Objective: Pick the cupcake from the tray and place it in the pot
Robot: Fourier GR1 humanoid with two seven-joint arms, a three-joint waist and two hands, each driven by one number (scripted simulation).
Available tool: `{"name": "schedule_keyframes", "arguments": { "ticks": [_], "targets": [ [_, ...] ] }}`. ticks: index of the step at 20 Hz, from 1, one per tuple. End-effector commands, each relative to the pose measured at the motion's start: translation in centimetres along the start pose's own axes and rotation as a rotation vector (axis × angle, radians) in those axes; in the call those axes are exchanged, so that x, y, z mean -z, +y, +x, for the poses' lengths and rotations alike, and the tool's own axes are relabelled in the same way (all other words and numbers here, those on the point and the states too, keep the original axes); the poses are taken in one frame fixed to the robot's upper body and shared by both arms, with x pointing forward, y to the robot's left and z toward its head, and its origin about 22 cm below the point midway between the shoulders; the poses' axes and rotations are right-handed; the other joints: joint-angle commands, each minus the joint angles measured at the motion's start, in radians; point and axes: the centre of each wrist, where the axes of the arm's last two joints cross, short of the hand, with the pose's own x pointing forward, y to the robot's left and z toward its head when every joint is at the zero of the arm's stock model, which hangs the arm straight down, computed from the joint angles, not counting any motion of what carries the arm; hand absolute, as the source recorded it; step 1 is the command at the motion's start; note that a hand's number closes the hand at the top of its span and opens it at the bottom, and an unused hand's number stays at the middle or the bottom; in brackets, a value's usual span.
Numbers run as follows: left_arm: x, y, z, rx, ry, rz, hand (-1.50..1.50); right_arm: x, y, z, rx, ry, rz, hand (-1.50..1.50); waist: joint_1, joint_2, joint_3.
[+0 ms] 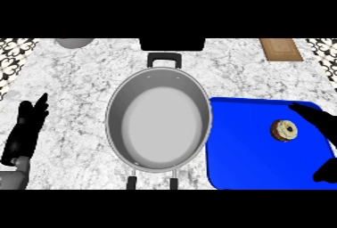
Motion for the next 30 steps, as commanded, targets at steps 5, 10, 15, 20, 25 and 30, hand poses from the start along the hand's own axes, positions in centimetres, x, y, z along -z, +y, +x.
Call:
{"name": "schedule_keyframes", "arguments": {
  "ticks": [5,10,15,20,25,30],
  "targets": [
    [0.5,-1.8,1.3,-0.005,-0.009,0.015,0.0,3.4,1.3,-1.1,-0.017,0.004,-0.001,-1.5,-0.002,0.0,0.0],
    [0.2,0.7,-0.1,-0.007,0.0,-0.006,0.0,3.6,2.6,0.0,-0.032,-0.016,-0.023,-1.5,-0.003,-0.001,0.0],
    [0.5,0.7,1.5,0.001,0.001,0.009,0.0,5.6,3.1,-0.3,-0.036,0.05,0.013,-1.5,0.0,0.0,0.0],
    [0.2,0.5,-0.1,0.007,0.0,0.006,0.0,6.4,3.9,-2.2,-0.014,0.064,0.036,-1.5,0.0,0.0,0.0],
    [-0.2,-0.8,-0.6,0.006,-0.003,0.009,0.0,8.1,2.8,-1.2,0.006,0.062,0.041,-1.5,0.001,0.0,0.0],
    [1.3,-0.1,0.3,-0.011,0.001,0.01,0.0,7.4,6.0,-2.5,0.01,0.065,0.059,-1.5,-0.004,0.0,0.0]
  ]
}}
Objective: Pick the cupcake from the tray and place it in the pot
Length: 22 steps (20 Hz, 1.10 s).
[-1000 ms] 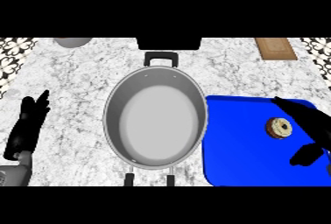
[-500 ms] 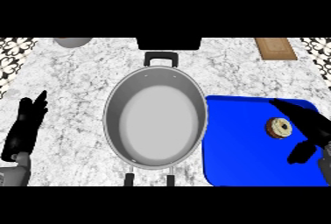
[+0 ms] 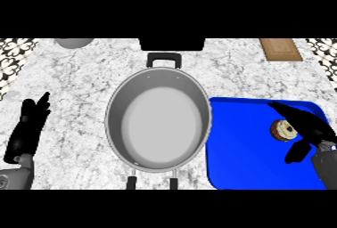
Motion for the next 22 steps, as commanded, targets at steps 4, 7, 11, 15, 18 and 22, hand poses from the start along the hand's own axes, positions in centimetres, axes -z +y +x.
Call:
{"name": "schedule_keyframes", "arguments": {
  "ticks": [4,7,11,15,18,22],
  "targets": [
    [1.1,-2.1,0.9,0.009,-0.009,-0.007,0.0,2.2,0.1,-1.2,0.005,-0.012,0.033,-1.5,0.001,0.002,0.0],
    [0.1,0.7,-0.7,0.003,-0.002,0.005,0.0,1.2,-0.1,-0.5,0.004,0.015,0.021,-1.5,-0.001,0.0,0.0],
    [0.0,0.5,-0.3,-0.001,0.008,-0.013,0.0,1.5,1.7,-1.7,0.029,-0.047,0.02,1.5,-0.001,0.0,0.0],
    [-1.4,-0.2,0.2,0.006,-0.012,-0.014,0.0,2.8,1.0,0.8,-0.058,-0.092,-0.106,1.5,0.004,-0.001,0.0],
    [0.8,0.6,-0.3,0.003,0.012,0.007,0.0,2.6,2.7,-0.2,-0.111,-0.108,-0.139,1.5,0.0,0.001,0.0],
    [0.8,0.5,-0.9,-0.003,-0.004,-0.004,0.0,1.7,1.1,-0.2,-0.12,-0.133,-0.216,1.5,-0.003,0.0,0.0]
  ]
}}
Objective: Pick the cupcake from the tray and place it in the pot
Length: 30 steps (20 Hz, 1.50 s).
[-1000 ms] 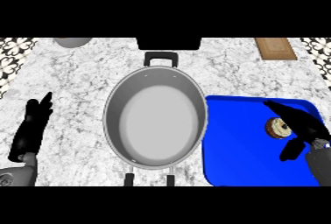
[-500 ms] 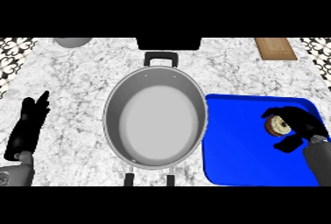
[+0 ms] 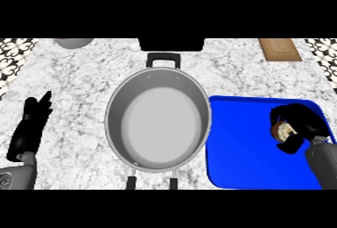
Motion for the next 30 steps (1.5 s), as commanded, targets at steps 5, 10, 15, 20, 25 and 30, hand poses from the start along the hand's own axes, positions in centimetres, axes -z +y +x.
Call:
{"name": "schedule_keyframes", "arguments": {
  "ticks": [5,10,15,20,25,30],
  "targets": [
    [-1.5,0.4,-0.9,0.01,-0.006,0.004,0.0,-3.4,0.0,0.3,0.005,0.01,-0.093,1.5,-0.003,0.0,0.003],
    [0.5,1.5,0.7,-0.005,0.0,0.016,0.0,-7.4,-1.8,0.7,-0.052,0.049,-0.128,1.5,-0.013,-0.001,0.002],
    [-1.4,-0.3,0.2,0.009,0.016,0.012,0.0,-10.5,-5.2,2.4,-0.025,0.061,-0.351,1.5,-0.017,-0.006,0.003],
    [-0.4,1.1,-0.6,-0.013,0.009,0.022,0.0,-12.8,-9.3,6.6,0.094,-0.152,-0.616,1.5,-0.028,-0.009,0.001],
    [-0.4,2.0,-0.4,-0.006,0.016,0.001,0.0,-15.3,-11.4,8.7,0.266,-0.302,-0.791,1.5,-0.019,-0.004,0.002],
    [-0.6,-0.2,1.2,0.011,0.01,-0.006,0.0,-19.1,-15.8,12.8,0.248,-0.357,-0.835,1.5,-0.005,-0.002,0.002]
  ]
}}
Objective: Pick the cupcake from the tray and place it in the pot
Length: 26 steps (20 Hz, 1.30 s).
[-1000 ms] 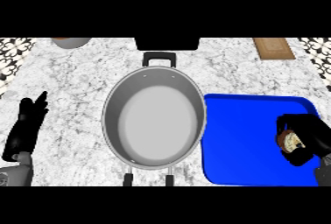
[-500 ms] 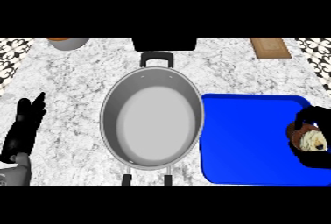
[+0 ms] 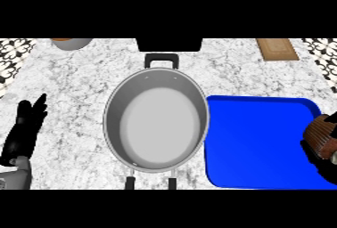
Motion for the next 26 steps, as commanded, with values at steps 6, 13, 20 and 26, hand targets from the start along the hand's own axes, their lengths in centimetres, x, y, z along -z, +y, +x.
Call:
{"name": "schedule_keyframes", "arguments": {
  "ticks": [6,13,20,26],
  "targets": [
    [0.1,0.3,-0.8,-0.002,-0.005,-0.004,0.0,2.6,-3.0,9.1,0.059,-0.079,0.066,1.5,0.017,0.003,-0.002],
    [0.3,-0.1,0.6,0.006,-0.01,-0.01,0.0,7.4,0.7,14.1,0.083,0.007,0.191,1.5,0.019,0.004,0.0],
    [-0.2,-0.1,0.3,0.0,-0.022,-0.001,0.0,11.0,6.0,18.6,0.071,0.033,0.319,1.5,0.023,0.005,0.0],
    [0.1,0.7,0.3,-0.005,-0.019,-0.03,0.0,12.6,12.2,17.7,0.117,0.067,0.465,1.5,0.027,0.007,0.001]
  ]
}}
